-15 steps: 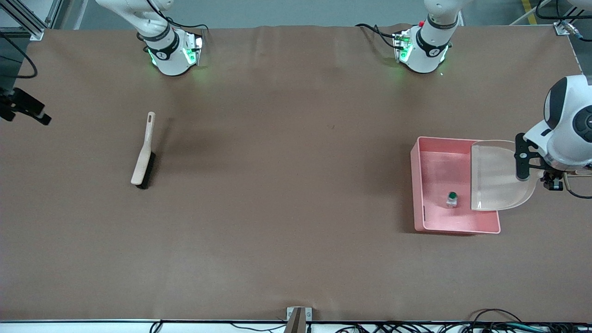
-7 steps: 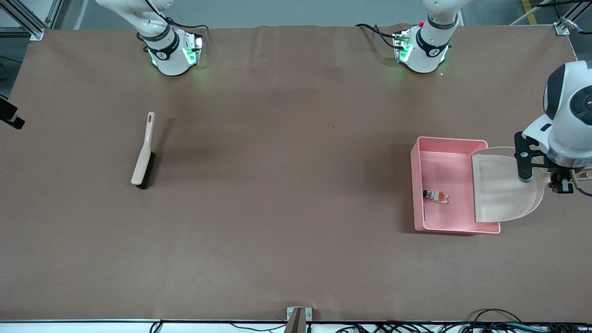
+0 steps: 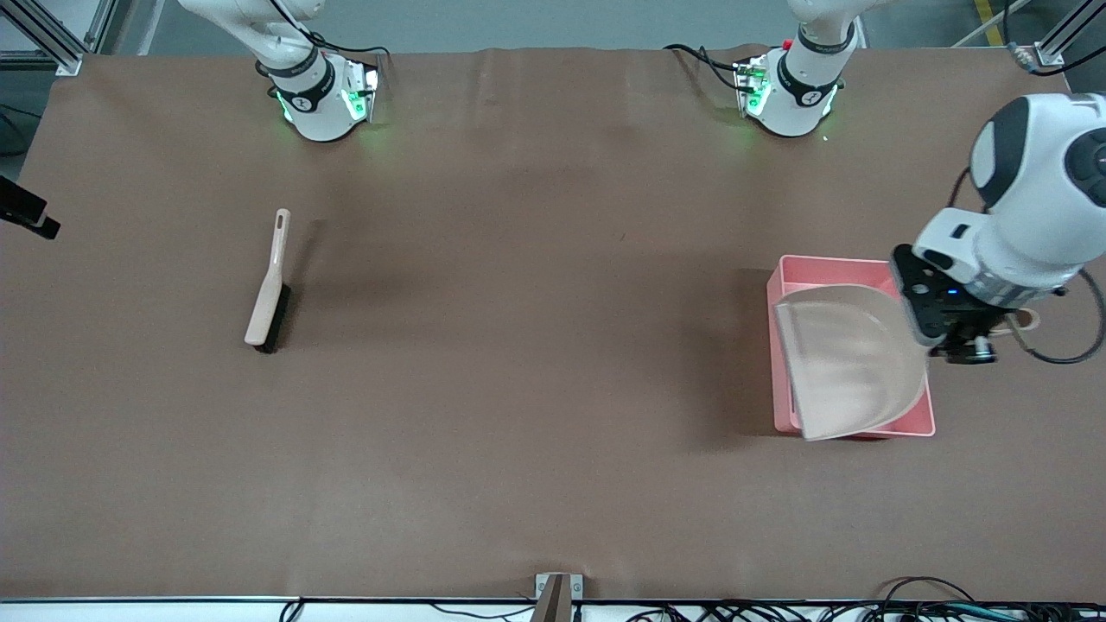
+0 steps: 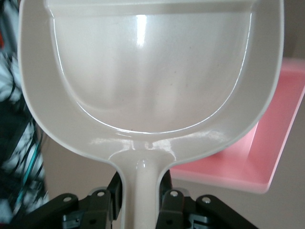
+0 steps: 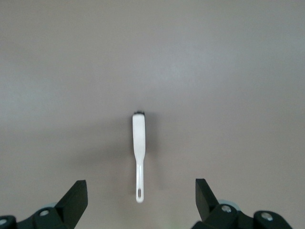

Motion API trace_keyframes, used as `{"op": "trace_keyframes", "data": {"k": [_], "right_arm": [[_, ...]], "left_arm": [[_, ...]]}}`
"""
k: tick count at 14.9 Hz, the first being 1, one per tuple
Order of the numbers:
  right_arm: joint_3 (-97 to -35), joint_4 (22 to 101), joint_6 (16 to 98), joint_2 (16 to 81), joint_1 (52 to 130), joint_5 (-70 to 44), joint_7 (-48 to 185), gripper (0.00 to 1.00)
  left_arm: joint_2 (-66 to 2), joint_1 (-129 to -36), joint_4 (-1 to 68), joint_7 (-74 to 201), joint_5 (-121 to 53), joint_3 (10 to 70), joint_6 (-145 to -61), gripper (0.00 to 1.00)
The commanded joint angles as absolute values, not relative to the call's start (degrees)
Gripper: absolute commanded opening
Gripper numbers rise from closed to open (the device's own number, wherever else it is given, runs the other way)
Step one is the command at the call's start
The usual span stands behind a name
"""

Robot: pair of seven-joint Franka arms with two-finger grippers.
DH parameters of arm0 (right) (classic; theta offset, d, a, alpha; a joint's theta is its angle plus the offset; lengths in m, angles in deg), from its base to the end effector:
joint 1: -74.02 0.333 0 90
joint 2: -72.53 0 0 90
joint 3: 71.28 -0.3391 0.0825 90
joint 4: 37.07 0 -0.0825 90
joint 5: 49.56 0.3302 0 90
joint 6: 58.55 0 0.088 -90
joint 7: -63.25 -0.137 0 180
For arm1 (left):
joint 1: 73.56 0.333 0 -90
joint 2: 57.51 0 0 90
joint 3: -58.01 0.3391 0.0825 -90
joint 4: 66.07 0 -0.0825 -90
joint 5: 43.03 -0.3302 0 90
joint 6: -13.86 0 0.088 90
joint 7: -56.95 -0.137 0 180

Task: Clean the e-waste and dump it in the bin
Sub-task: 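Carry the empty dustpan back beside the bin with the left gripper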

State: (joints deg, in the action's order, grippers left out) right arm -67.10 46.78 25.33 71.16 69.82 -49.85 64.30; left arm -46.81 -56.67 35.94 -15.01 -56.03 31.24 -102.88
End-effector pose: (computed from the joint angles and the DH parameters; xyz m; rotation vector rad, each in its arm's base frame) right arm 0.4922 -0.0727 0.6408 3.1301 -0.2012 -0.0373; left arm 0.5731 -0.0642 0.4802 -2.1753 2.0479 -0.0235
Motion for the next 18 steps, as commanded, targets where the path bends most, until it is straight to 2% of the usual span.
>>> {"op": "trace_keyframes", "data": {"k": [1,3,8,11,16,18], "right_arm": [[-67.3,47.6,23.2,71.1,71.3,-51.0,63.8,1.0],[-67.3,50.4,23.8,72.2,71.8,-51.1,63.7,1.0],[-67.3,50.6,23.6,72.4,71.7,-51.8,64.2,1.0],[-67.4,49.7,24.9,72.4,72.4,-55.9,64.3,1.0],[-67.1,46.9,24.9,72.2,71.8,-55.4,64.0,1.0],[-66.7,46.8,25.0,72.1,71.4,-52.0,64.2,1.0]], "left_arm": [[-42.7,-62.2,34.8,-10.3,-52.0,31.6,-104.0,0.0],[-39.9,-65.7,34.9,-6.9,-51.6,31.6,-106.2,0.0],[-32.9,-73.0,35.5,-3.8,-52.4,31.4,-113.0,0.0],[-31.1,-75.4,37.8,-2.0,-52.7,31.3,-117.3,0.0],[-26.8,-80.5,37.8,8.1,-60.1,31.4,-119.3,0.0],[-26.0,-81.8,37.8,13.1,-63.5,31.4,-119.3,0.0]]}}
